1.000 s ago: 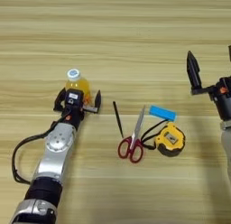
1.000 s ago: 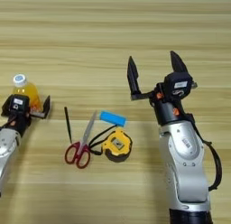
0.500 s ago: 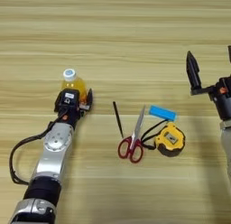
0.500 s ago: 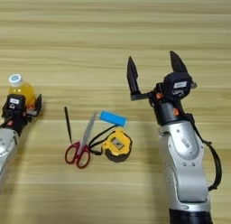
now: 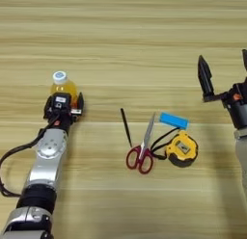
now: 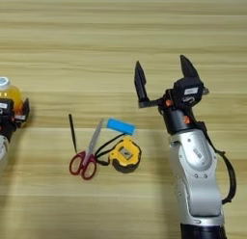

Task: Move the objects on the table

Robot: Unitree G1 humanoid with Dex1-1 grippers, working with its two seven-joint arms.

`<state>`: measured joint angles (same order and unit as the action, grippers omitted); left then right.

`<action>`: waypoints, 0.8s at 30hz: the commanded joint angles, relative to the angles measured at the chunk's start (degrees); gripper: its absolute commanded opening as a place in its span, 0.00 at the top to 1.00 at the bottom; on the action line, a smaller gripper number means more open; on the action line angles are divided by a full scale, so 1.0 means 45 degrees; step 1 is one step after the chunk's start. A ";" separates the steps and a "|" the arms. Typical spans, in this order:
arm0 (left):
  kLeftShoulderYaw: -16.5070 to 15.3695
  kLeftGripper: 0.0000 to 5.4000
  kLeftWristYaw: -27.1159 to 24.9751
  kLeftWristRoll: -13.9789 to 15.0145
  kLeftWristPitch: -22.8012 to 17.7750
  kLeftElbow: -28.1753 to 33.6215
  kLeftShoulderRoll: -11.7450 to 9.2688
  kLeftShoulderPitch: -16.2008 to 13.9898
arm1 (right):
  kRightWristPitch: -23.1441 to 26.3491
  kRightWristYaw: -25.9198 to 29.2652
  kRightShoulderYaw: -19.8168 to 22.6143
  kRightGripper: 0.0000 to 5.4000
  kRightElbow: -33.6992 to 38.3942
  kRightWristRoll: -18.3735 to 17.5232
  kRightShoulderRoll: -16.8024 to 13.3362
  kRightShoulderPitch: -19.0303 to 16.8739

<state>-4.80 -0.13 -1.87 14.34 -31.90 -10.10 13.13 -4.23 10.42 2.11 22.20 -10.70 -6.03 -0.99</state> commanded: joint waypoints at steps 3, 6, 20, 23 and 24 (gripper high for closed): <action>0.0009 0.28 0.0075 -0.0115 -0.0250 -0.0283 -0.0054 0.0092 | -0.0036 -0.0008 -0.0037 0.00 0.0001 0.0052 0.0013 -0.0005; -0.0028 0.23 0.0012 0.0005 -0.0236 -0.0256 0.0014 0.0117 | -0.0030 0.0001 -0.0045 0.00 -0.0013 0.0053 0.0010 -0.0002; -0.0267 0.01 -0.0424 0.0651 0.0883 0.0647 0.0254 0.0020 | 0.0025 0.0000 -0.0139 0.00 0.0025 0.0071 0.0020 -0.0033; -0.0363 0.01 -0.0257 0.0603 0.1179 0.0921 0.0265 -0.0006 | 0.0021 0.0012 -0.0138 0.00 0.0015 0.0063 0.0007 -0.0036; -0.0420 0.01 -0.0240 0.0642 0.1295 0.1030 0.0287 -0.0019 | 0.0019 0.0018 -0.0137 0.00 0.0013 0.0058 0.0003 -0.0039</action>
<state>-6.08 -1.61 0.43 18.84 -28.82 -9.02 13.24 -4.23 10.45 1.67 22.20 -10.59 -6.03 -1.01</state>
